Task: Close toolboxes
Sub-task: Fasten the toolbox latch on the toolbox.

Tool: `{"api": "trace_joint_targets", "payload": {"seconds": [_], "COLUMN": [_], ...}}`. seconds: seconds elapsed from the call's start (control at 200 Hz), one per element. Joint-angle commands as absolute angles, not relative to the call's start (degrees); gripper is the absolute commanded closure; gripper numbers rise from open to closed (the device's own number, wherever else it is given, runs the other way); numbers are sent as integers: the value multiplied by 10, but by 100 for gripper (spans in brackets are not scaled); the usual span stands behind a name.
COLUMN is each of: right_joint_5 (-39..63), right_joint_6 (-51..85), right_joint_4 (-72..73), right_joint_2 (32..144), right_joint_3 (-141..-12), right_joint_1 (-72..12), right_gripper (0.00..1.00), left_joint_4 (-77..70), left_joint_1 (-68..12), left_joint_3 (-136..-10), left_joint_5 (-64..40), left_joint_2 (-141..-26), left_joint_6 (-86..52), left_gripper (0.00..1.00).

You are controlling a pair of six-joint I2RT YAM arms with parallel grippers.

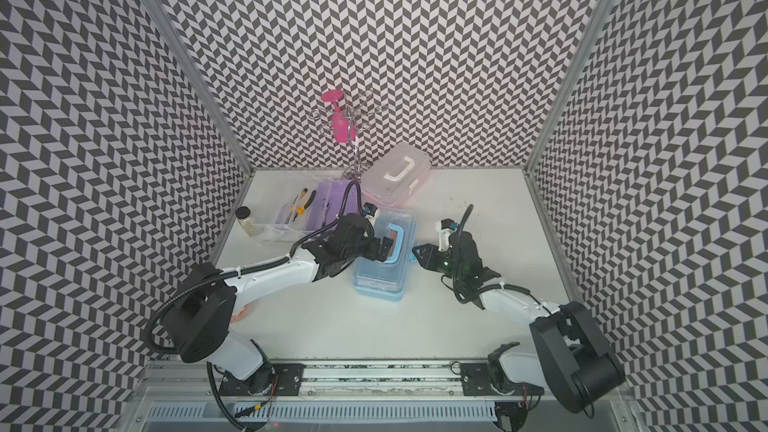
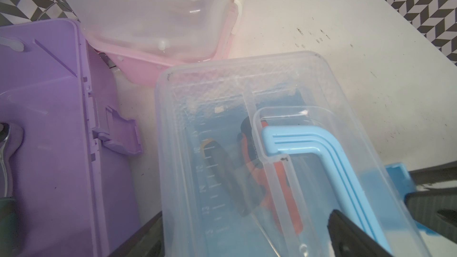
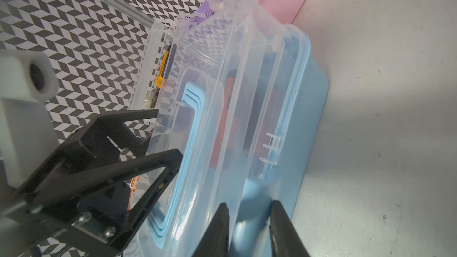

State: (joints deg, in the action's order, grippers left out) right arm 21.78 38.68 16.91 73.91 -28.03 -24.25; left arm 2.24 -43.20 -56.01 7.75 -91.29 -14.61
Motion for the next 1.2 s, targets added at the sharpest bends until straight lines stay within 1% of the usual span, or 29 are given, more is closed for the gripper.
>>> {"api": "trace_joint_targets", "payload": {"seconds": [0.0, 0.04, 0.11, 0.701, 0.982, 1.197], "right_joint_5": [244, 246, 249, 241, 243, 236], "right_joint_6": [396, 398, 397, 395, 389, 393], "right_joint_4": [213, 213, 213, 204, 200, 195], "right_joint_2": [730, 732, 733, 746, 763, 748], "right_joint_3": [-294, -294, -295, -297, -310, -307], "right_joint_1": [-245, -244, -244, -241, -241, -239], "right_gripper": [70, 68, 67, 70, 68, 66], "left_joint_4": [33, 32, 33, 32, 32, 32], "left_joint_1": [-432, -432, -431, -432, -431, -431], "left_joint_3": [-556, -556, -556, -558, -557, -554], "left_joint_5": [69, 69, 68, 66, 66, 66], "left_joint_2": [-916, -916, -917, -921, -922, -918], "left_joint_6": [-142, -142, -142, -142, -142, -142], "left_gripper": [1, 1, 1, 1, 1, 1]}}
